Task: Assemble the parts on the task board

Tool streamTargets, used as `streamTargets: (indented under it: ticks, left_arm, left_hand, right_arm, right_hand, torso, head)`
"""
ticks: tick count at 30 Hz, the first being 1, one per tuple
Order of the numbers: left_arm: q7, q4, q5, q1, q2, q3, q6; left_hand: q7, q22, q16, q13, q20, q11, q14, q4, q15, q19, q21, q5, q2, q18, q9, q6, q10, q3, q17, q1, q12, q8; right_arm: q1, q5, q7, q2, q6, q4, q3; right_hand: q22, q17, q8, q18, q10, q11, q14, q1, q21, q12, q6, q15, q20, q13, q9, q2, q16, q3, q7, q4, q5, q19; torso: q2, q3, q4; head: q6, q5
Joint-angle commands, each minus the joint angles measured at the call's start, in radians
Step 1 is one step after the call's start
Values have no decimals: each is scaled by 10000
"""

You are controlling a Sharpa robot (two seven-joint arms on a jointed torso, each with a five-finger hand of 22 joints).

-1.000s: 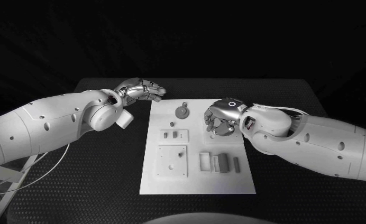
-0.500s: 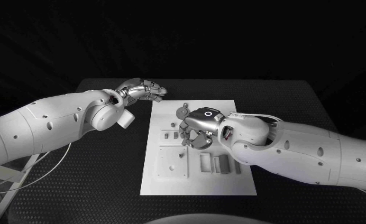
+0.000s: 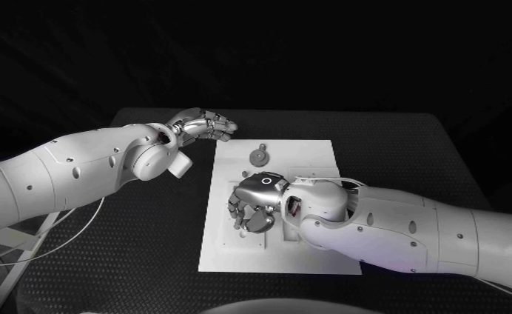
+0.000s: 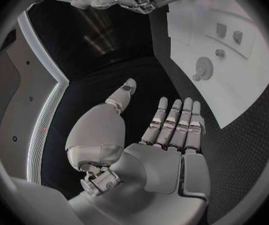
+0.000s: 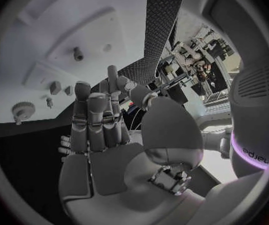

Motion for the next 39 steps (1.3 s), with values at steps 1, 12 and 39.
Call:
streamTargets:
  ticks: [1, 12, 39]
  left_arm:
    - [102, 21, 34, 6, 20, 7, 89]
    - [83, 24, 34, 8, 27, 8, 61]
    - [17, 67, -22, 8, 22, 9, 44]
  left_hand:
    - [657, -14, -37, -1, 1, 25, -50, 9, 16, 40, -66, -29, -31, -80, -8, 100, 0, -18, 12, -41, -1, 66]
    - [663, -17, -38, -1, 1, 24, -52, 5, 17, 31, -69, -29, -32, -81, -9, 105, 3, -15, 13, -35, 1, 69]
    - [686, -17, -33, 0, 1, 32, -45, -11, 15, 26, -66, -29, -19, -78, -14, 101, 5, 10, 21, 7, 2, 68]
  right_arm:
    - [-22, -405, 94, 54, 300, -29, -65]
    - [-26, -729, 47, 209, 434, -73, -310]
    - [-38, -1348, -279, 248, 576, -303, -451]
  right_hand:
    - [230, -12, 44, 152, 286, -55, -106, 31, 59, -37, 30, -62, -21, 15, 216, 107, 36, 43, 43, -45, 62, -65]
    - [230, -13, 43, 152, 287, -55, -107, 31, 61, -40, 29, -62, -21, 18, 218, 107, 37, 44, 43, -53, 62, -67]
    - [234, -14, 49, 152, 310, -62, -110, 23, 88, -56, 44, -68, -22, 56, 243, 92, 65, 49, 37, -104, 63, -73]
  torso:
    - [-7, -11, -4]
    - [-6, -15, -5]
    - [-9, -5, -11]
  head:
    - [-22, 38]
    - [-97, 61]
    - [-185, 105]
